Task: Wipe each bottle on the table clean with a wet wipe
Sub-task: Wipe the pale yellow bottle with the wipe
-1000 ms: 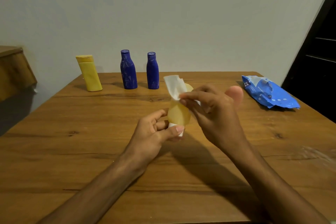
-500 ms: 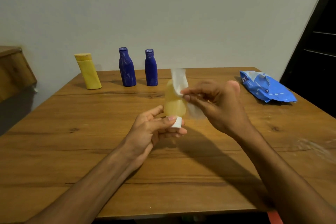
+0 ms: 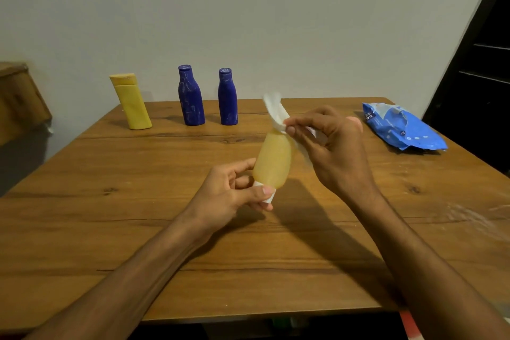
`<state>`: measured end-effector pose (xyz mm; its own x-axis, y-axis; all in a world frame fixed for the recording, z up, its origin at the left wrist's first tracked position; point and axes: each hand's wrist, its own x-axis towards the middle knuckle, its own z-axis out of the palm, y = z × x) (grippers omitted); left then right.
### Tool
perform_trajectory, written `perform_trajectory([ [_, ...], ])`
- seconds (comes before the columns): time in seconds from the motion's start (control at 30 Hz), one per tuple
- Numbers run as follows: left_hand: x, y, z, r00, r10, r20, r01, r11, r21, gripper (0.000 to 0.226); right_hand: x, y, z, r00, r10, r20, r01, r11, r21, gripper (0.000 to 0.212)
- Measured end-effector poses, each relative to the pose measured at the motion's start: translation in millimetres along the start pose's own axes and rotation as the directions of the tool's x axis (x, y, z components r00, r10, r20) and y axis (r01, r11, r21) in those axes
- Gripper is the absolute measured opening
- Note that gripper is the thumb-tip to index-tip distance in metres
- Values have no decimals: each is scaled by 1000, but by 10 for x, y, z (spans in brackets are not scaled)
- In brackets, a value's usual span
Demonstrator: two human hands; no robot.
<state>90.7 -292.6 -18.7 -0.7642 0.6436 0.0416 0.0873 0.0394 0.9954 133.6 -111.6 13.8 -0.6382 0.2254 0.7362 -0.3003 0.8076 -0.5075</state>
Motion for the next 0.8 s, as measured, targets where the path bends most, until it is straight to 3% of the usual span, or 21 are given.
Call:
perform_trajectory([
  [0.13, -15, -24, 41, 999, 47, -28, -46, 998, 38, 60, -30, -35, 8, 991, -74, 114, 81, 995, -54, 16],
  [0.27, -19, -27, 71, 998, 55, -37, -54, 998, 23, 59, 0, -15, -27, 997, -69, 27, 72, 990, -121, 15],
  [0.43, -9, -31, 81, 997, 55, -53, -54, 998, 30, 61, -76, -96, 45, 974, -115, 197, 142, 982, -124, 19],
  [0.57, -13, -43, 84, 998, 39, -57, -38, 999, 21, 62, -58, -60, 28, 996, -66, 57, 72, 991, -112, 17],
  [0.7, -6, -53, 80, 998, 36, -60, -37, 999, -11, 51, -105, -126, 93, 969, -113, 221, 145, 981, -132, 19],
  [0.8, -8, -33, 63, 998, 27, -61, -31, 997, -65, 57, -79, -116, 28, 986, -98, 137, 114, 987, -117, 17],
])
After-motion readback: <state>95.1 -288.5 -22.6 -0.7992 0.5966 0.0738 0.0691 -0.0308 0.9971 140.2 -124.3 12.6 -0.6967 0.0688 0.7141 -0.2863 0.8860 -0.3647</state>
